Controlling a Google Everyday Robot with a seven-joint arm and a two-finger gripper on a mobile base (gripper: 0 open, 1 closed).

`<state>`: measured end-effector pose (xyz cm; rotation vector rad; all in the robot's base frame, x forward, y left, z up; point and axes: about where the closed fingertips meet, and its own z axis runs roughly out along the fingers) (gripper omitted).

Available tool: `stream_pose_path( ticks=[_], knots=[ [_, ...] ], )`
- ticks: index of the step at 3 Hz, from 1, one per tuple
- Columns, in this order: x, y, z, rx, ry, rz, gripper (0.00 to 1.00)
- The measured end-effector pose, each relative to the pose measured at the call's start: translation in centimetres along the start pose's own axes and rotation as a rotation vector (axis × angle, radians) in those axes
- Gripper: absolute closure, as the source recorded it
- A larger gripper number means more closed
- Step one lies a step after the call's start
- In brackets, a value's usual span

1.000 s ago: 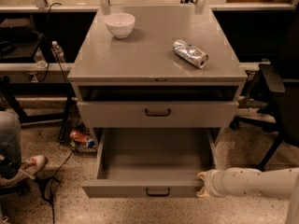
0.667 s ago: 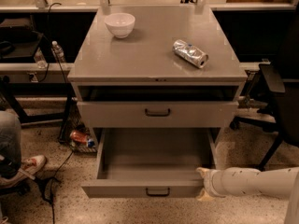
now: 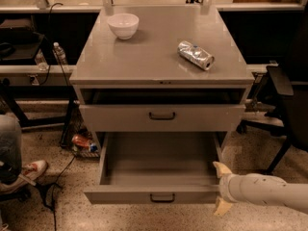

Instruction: Open middle drawer

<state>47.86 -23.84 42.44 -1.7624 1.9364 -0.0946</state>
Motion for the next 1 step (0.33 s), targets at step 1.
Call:
stream_pose_path(
  ticks=[1],
  knots=[
    [1.62, -3.36, -4.54, 0.075, -0.049, 0.007, 0.0]
  ],
)
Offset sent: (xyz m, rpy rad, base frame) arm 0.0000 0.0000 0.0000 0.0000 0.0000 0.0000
